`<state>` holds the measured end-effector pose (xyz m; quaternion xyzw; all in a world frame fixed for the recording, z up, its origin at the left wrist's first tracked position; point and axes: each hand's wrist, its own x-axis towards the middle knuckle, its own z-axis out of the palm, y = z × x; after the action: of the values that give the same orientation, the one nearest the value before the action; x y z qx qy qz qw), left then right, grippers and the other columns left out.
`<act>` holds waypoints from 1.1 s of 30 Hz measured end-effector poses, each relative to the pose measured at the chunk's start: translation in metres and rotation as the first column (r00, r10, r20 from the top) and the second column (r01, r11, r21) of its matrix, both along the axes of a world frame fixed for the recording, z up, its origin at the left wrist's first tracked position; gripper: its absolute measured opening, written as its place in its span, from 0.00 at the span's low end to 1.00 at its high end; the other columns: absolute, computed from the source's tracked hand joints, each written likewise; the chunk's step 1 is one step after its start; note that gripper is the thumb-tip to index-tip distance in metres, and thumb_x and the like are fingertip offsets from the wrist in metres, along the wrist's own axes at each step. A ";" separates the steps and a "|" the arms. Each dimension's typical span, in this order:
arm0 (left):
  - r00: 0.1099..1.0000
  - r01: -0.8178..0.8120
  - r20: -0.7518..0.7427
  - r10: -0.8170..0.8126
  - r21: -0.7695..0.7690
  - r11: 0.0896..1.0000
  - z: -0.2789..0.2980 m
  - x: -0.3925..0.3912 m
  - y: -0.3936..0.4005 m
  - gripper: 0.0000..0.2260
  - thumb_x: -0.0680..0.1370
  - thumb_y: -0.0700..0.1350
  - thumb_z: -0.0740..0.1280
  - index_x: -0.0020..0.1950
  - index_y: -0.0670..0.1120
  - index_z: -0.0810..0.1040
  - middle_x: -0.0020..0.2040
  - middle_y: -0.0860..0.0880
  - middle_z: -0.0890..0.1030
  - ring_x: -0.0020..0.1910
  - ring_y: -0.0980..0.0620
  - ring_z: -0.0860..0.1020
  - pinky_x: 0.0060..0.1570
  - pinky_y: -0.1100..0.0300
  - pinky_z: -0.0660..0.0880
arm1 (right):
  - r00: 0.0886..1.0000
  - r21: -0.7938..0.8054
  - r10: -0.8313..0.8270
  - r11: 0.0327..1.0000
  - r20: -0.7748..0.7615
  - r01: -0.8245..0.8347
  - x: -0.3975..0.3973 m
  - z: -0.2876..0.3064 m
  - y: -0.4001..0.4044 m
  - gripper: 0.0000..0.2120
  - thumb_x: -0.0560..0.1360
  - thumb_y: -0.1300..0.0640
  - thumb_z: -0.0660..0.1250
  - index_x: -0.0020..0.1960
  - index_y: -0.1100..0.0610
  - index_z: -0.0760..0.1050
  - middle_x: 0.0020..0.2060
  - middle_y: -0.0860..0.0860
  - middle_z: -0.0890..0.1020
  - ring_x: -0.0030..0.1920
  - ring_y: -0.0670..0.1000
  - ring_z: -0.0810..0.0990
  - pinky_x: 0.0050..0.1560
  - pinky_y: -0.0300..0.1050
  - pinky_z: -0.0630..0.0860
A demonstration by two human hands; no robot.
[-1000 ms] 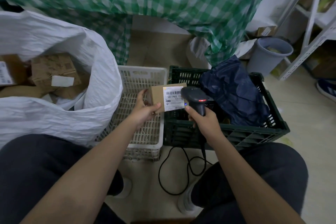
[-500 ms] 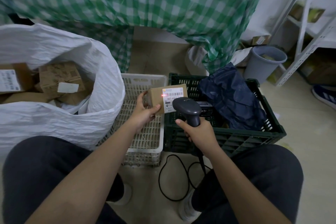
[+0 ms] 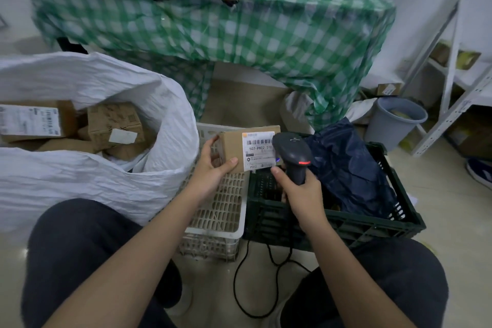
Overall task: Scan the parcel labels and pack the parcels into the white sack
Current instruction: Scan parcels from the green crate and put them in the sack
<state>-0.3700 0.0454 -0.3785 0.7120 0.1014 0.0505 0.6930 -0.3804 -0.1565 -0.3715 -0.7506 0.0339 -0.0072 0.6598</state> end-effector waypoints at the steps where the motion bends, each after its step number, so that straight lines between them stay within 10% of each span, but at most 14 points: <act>1: 0.999 -0.021 0.035 0.021 0.001 1.000 0.008 -0.004 0.006 0.33 0.76 0.41 0.69 0.75 0.57 0.57 0.61 0.50 0.70 0.53 0.58 0.74 0.50 0.61 0.75 | 1.000 0.038 -0.012 0.999 0.017 0.011 0.003 0.008 0.006 0.14 0.69 0.44 0.75 0.47 0.52 0.79 0.37 0.49 0.83 0.38 0.49 0.80 0.36 0.40 0.75; 11: 0.859 -0.445 0.261 0.440 -0.044 0.895 0.072 -0.042 0.133 0.34 0.76 0.39 0.70 0.77 0.52 0.56 0.67 0.48 0.72 0.58 0.59 0.75 0.47 0.68 0.76 | 0.986 0.076 0.127 0.988 0.108 -0.136 0.050 0.060 0.124 0.13 0.71 0.50 0.75 0.45 0.58 0.78 0.38 0.53 0.82 0.37 0.48 0.78 0.40 0.43 0.74; 16: 0.800 -0.581 0.239 0.551 0.078 0.810 0.080 -0.050 0.212 0.34 0.75 0.42 0.71 0.75 0.55 0.57 0.71 0.47 0.69 0.67 0.49 0.71 0.64 0.49 0.72 | 0.985 -0.039 0.132 0.991 0.110 -0.128 0.076 0.056 0.183 0.13 0.72 0.53 0.75 0.43 0.59 0.74 0.31 0.47 0.74 0.31 0.44 0.72 0.26 0.28 0.66; 20: 0.793 -0.605 0.232 0.564 0.187 0.774 0.078 -0.047 0.259 0.35 0.74 0.44 0.72 0.74 0.59 0.57 0.70 0.47 0.70 0.66 0.48 0.73 0.64 0.45 0.72 | 0.989 -0.139 0.122 0.984 0.079 -0.110 0.102 0.049 0.217 0.18 0.67 0.48 0.78 0.46 0.56 0.73 0.37 0.50 0.78 0.42 0.55 0.79 0.44 0.47 0.74; 25: 0.843 -0.470 0.030 0.537 0.525 0.709 0.055 -0.032 0.307 0.48 0.68 0.56 0.73 0.77 0.62 0.42 0.76 0.41 0.59 0.72 0.40 0.65 0.67 0.42 0.67 | 0.989 -0.134 0.127 0.984 0.071 -0.117 0.120 0.047 0.244 0.27 0.66 0.55 0.79 0.60 0.59 0.73 0.52 0.55 0.81 0.52 0.57 0.80 0.53 0.49 0.75; 28: 0.815 -0.372 -0.086 0.573 0.679 0.632 0.055 -0.019 0.313 0.39 0.75 0.49 0.71 0.78 0.54 0.50 0.75 0.37 0.54 0.69 0.35 0.65 0.67 0.46 0.65 | 0.986 -0.111 0.137 0.986 0.091 -0.127 0.122 0.045 0.255 0.28 0.65 0.56 0.80 0.62 0.58 0.74 0.53 0.55 0.82 0.52 0.56 0.80 0.55 0.50 0.76; 33: 0.797 -0.408 0.178 0.576 0.863 0.298 0.054 -0.007 0.309 0.21 0.78 0.46 0.67 0.71 0.49 0.69 0.71 0.36 0.61 0.69 0.36 0.59 0.62 0.41 0.68 | 0.987 -0.053 0.123 0.992 0.107 -0.118 0.125 0.045 0.255 0.22 0.66 0.59 0.79 0.57 0.58 0.74 0.49 0.53 0.82 0.49 0.54 0.80 0.53 0.50 0.76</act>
<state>-0.3770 0.3541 -0.3241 0.8946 0.3319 0.2457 0.1706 -0.2555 0.0980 -0.3266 -0.7650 -0.0482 -0.0093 0.6422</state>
